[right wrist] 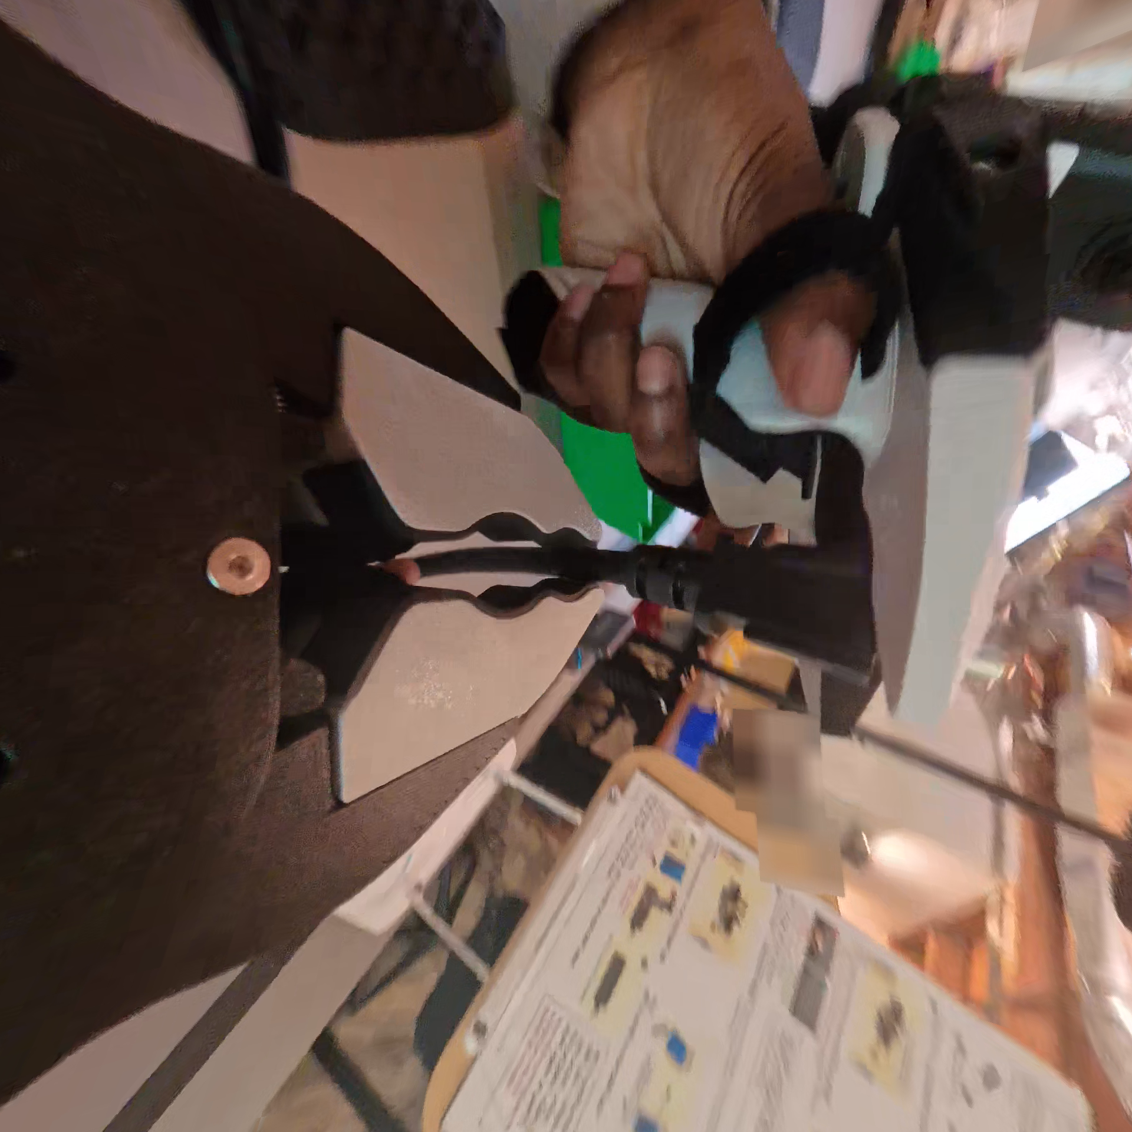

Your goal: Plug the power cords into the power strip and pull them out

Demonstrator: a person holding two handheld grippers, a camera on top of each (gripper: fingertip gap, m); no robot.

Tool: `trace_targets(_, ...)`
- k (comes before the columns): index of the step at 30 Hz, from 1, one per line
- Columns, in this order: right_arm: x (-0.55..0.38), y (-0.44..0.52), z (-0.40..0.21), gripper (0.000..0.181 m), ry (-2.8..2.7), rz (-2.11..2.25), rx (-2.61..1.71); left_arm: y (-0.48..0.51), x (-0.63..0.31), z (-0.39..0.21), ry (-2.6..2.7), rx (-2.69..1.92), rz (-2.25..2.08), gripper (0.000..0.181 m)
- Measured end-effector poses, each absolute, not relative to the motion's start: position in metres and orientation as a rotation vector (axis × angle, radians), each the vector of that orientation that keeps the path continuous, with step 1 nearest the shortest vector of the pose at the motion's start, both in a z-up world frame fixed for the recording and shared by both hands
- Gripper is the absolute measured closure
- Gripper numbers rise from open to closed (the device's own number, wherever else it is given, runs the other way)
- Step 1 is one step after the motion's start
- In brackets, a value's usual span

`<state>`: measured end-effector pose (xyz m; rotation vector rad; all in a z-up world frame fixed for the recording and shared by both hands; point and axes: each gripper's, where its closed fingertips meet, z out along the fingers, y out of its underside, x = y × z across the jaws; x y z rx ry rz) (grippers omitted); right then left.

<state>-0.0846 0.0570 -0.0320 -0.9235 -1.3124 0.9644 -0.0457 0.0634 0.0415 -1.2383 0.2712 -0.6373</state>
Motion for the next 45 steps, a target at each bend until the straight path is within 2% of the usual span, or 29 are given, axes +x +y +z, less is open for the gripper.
trace_targets(3,-0.077,0.052,-0.055,0.172,-1.657,0.978,-0.947,0.038,-0.044,0.021,0.494,-1.327,-0.575,0.112)
trace_targets(5,-0.069,0.05,-0.073,0.172,-1.88,0.997,-0.988,0.025,-0.059,0.006,0.637,-1.387,-0.245,0.098)
trace_targets(6,-0.066,0.048,-0.081,0.172,-1.978,0.999,-1.004,0.02,-0.069,0.0,0.723,-1.403,-0.004,0.097)
trace_targets(8,-0.063,0.042,-0.095,0.172,-2.156,1.015,-1.029,0.011,-0.077,-0.013,0.963,-1.427,0.417,0.098)
trace_targets(10,-0.064,0.032,-0.104,0.172,-2.268,1.014,-1.001,0.006,-0.074,-0.03,1.143,-1.529,0.584,0.098)
trace_targets(18,-0.069,0.001,-0.119,0.172,-2.367,1.027,-0.863,0.024,-0.048,-0.037,0.731,-1.786,-0.324,0.118)
trace_targets(20,-0.065,-0.002,-0.119,0.172,-2.39,1.032,-0.834,0.028,-0.044,-0.045,0.733,-1.797,-0.407,0.126)
trace_targets(22,-0.063,-0.001,-0.118,0.172,-2.396,1.023,-0.829,0.025,-0.03,-0.049,0.799,-1.774,-0.486,0.153)
trace_targets(26,-0.071,0.012,-0.096,0.172,-2.134,1.197,-0.906,0.037,-0.034,-0.03,0.75,-1.687,-0.381,0.154)
trace_targets(27,-0.074,0.016,-0.084,0.17,-1.996,1.312,-0.938,0.039,-0.035,-0.019,0.715,-1.641,-0.385,0.154)
trace_targets(30,-0.076,0.029,-0.062,0.127,-1.616,1.622,-1.033,0.044,-0.037,0.012,0.637,-1.502,-0.389,0.155)
trace_targets(32,-0.078,0.032,-0.084,0.123,-1.656,1.539,-1.078,0.045,-0.034,0.031,0.604,-1.427,-0.383,0.155)
trace_targets(34,-0.079,0.04,-0.119,0.129,-1.832,1.258,-1.104,0.044,-0.034,0.049,0.584,-1.357,-0.344,0.155)
trace_targets(36,-0.076,0.054,-0.135,0.152,-1.912,1.014,-1.072,0.038,-0.037,0.068,0.554,-1.287,-0.315,0.155)
trace_targets(37,-0.074,0.06,-0.136,0.172,-1.913,0.939,-1.053,0.033,-0.037,0.077,0.545,-1.251,-0.311,0.155)
trace_targets(38,-0.07,0.065,-0.135,0.181,-1.92,0.901,-1.046,0.029,-0.039,0.085,0.527,-1.215,-0.304,0.155)
trace_targets(45,-0.019,0.095,-0.074,0.181,-1.851,0.814,-0.936,0.005,-0.066,0.104,0.382,-1.1,-0.252,0.155)
